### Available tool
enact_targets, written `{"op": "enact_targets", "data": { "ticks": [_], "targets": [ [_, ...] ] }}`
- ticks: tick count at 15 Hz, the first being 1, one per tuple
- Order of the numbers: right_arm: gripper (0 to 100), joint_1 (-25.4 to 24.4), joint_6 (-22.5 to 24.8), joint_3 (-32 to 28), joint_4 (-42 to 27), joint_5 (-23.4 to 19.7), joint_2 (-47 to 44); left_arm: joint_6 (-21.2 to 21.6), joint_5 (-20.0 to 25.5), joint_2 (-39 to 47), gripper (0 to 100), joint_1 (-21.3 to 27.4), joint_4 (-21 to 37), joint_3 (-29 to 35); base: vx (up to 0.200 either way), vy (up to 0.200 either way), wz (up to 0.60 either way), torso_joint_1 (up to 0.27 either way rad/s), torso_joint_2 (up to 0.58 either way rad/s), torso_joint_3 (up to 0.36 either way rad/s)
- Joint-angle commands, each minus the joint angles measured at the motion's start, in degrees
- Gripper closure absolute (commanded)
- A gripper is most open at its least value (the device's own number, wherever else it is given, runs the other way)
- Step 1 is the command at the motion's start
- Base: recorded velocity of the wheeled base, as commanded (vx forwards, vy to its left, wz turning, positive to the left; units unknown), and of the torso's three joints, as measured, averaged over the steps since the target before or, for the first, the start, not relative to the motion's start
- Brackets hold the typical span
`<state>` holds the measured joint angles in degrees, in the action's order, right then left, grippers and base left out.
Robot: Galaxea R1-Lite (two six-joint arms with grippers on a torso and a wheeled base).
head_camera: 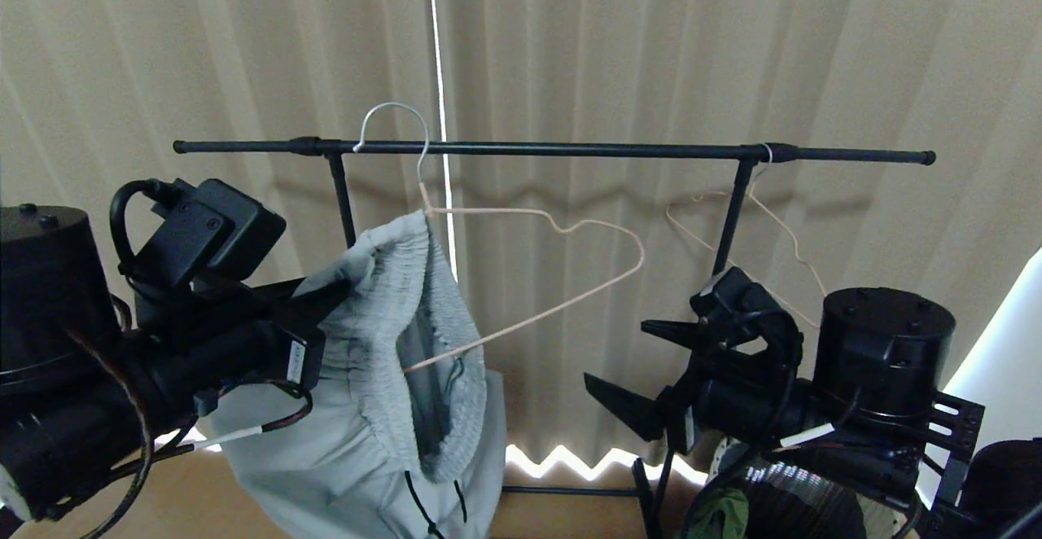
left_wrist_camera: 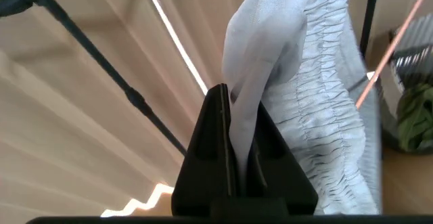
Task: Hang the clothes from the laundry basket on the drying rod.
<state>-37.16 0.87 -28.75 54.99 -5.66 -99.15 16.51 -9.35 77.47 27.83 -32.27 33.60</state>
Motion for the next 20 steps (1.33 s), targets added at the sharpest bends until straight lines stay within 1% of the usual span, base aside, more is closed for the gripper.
{"op": "enact_targets", "data": {
  "ticks": [1,2,4,6,7,10,13,14,17,20],
  "targets": [
    [0,-3.80,-0.16,-0.43,0.12,0.21,-1.66,-2.53,-2.52,-0.13,100,2.93,-0.16,2.53,0.000,0.000,0.00,0.000,0.00,0.000],
    [0,-4.68,-0.43,-0.96,0.56,0.30,-2.02,-4.20,-3.39,0.58,100,4.16,-0.16,3.84,0.000,0.000,0.00,0.000,0.00,0.000],
    [0,-6.35,-2.10,-2.37,1.87,0.38,-3.25,-4.90,-3.48,1.28,100,5.66,-0.16,4.72,0.000,0.000,0.00,0.000,0.00,0.000],
    [0,-6.61,-2.45,-3.86,2.14,1.00,-4.83,-5.08,-3.31,1.28,100,6.71,-0.51,4.72,0.000,0.000,0.00,0.000,0.00,0.000],
    [0,-6.61,-2.54,-5.18,2.14,1.44,-6.06,-5.87,-3.31,1.37,100,7.59,-1.92,4.55,0.000,0.000,0.00,0.000,0.00,0.000],
    [0,-6.70,-2.54,-6.67,2.14,1.53,-7.47,-5.96,-3.22,1.89,100,9.00,-3.85,4.20,0.000,0.000,0.00,0.000,0.00,0.000],
    [0,-6.70,-2.45,-7.11,2.14,1.61,-8.34,-5.87,-3.22,1.98,100,9.96,-3.94,3.84,0.000,0.000,0.00,0.000,0.00,0.000],
    [100,-6.61,-2.54,-7.03,2.14,1.61,-8.70,-5.96,-3.22,1.72,100,10.23,-3.94,3.84,0.000,0.000,0.00,0.000,0.00,0.000],
    [100,-6.44,-2.45,-6.59,3.63,1.79,-9.14,-5.96,-3.22,1.54,100,10.31,-4.12,2.79,0.000,0.000,0.00,0.000,0.00,0.000],
    [100,-5.38,-2.45,-6.41,4.16,1.88,-8.78,-5.96,-3.13,1.63,100,10.31,-6.05,2.26,0.000,0.000,0.00,0.000,0.00,0.000]
  ]
}}
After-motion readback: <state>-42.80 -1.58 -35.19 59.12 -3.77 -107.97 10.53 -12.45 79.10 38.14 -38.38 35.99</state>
